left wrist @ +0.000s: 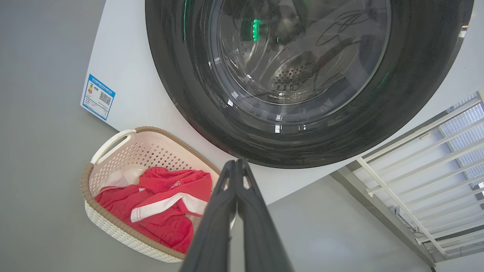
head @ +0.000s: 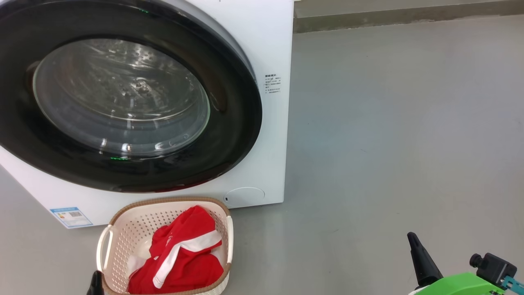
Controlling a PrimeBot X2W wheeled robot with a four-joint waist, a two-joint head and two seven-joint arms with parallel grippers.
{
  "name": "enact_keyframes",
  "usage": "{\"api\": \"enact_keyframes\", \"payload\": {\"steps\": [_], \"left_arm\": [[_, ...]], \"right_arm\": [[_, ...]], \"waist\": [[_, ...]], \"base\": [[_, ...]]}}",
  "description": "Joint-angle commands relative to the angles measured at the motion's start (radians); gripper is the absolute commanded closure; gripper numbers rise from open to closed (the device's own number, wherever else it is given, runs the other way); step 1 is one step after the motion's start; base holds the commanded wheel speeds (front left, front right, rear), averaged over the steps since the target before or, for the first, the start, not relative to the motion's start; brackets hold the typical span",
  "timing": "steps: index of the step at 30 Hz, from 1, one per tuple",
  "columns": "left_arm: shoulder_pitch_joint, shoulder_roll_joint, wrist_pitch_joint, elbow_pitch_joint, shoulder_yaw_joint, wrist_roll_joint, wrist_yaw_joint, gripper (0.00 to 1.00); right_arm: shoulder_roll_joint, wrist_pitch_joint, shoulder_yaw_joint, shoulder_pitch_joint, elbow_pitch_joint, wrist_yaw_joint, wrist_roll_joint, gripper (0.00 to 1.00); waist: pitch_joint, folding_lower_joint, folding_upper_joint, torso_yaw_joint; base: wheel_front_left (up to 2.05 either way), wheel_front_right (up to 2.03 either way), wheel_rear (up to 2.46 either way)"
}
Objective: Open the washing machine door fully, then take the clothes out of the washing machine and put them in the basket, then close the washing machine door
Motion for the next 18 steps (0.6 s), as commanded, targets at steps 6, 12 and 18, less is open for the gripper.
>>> {"api": "enact_keyframes", "payload": {"steps": [6,12,18], "left_arm": [[-0.060,0.007,0.023,-0.019,0.025,-0.077,-0.001,1.00],[-0.072,0.006,0.040,-0.019,0.029,-0.134,-0.002,1.00],[-0.084,0.004,0.057,-0.018,0.033,-0.191,-0.002,1.00]], "right_arm": [[-0.005,0.020,-0.011,-0.043,-0.034,-0.001,0.084,1.00],[0.000,0.038,-0.021,-0.047,-0.039,-0.001,0.144,1.00],[0.004,0.056,-0.030,-0.051,-0.043,-0.001,0.204,1.00]], "waist": [[0.000,-0.0001,0.0000,0.005],[0.000,-0.0001,0.0000,0.011],[0.000,-0.0001,0.0000,0.016]], "base": [[0.00,0.00,0.00],[0.00,0.00,0.00],[0.00,0.00,0.00]]}}
